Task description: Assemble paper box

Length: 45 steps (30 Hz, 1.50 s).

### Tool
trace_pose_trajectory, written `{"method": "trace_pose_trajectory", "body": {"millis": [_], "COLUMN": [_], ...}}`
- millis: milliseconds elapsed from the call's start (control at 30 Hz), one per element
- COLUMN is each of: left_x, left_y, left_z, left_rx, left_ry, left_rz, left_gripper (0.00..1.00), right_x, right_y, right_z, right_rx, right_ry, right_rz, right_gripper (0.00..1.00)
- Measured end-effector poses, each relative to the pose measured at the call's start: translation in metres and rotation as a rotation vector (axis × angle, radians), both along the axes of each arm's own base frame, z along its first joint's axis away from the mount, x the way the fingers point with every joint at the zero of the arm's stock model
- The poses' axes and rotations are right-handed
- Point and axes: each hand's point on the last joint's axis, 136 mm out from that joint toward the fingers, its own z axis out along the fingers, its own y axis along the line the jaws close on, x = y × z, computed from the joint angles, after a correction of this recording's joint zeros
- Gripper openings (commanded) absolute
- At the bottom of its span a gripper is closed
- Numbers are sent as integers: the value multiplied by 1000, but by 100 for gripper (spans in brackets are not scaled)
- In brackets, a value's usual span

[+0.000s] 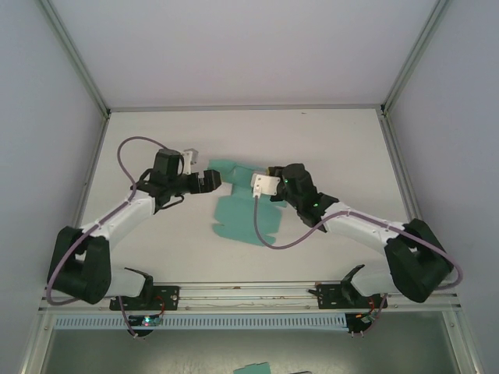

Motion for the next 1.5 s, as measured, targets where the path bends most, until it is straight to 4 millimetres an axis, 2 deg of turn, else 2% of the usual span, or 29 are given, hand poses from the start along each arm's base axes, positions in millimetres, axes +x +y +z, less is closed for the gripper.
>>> {"method": "trace_pose_trajectory", "body": {"millis": [100, 200, 300, 400, 500, 633, 767, 933, 1067, 1300, 1400, 1500], "left_x": [3, 14, 34, 59, 76, 78, 62, 26, 3, -11, -13, -20], "left_y": [25, 53, 80, 91, 80, 56, 28, 1, -20, -56, -60, -52], "left_z": [1, 4, 4, -2, -20, -45, -53, -61, -56, -33, -39, -54], "left_rx": [78, 102, 109, 108, 66, -17, -98, -181, -202, -206, -163, -119], "left_ry": [24, 45, 69, 94, 136, 202, 224, 254, 253, 158, 147, 137], "left_rz": [101, 211, 304, 339, 294, 183, 62, -53, -130, -250, -252, -224], "left_gripper": [100, 100, 100, 100, 94, 81, 58, 48, 46, 46, 46, 48], "right_x": [1, -1, -6, -10, -13, -10, -8, -7, -6, -6, -6, -9], "right_y": [2, 5, 12, 24, 31, 31, 29, 27, 23, 15, 11, 4], "right_z": [-16, -18, -17, -19, -25, -23, -17, -15, -15, -23, -27, -37], "right_rx": [-96, -143, -186, -219, -244, -240, -224, -207, -195, -175, -160, -162], "right_ry": [-35, -101, -185, -267, -320, -358, -377, -381, -377, -352, -344, -347], "right_rz": [19, 65, 123, 175, 200, 184, 162, 142, 118, 71, 41, 22], "right_gripper": [0, 0, 0, 0, 0, 0, 0, 0, 0, 0, 0, 0]}}
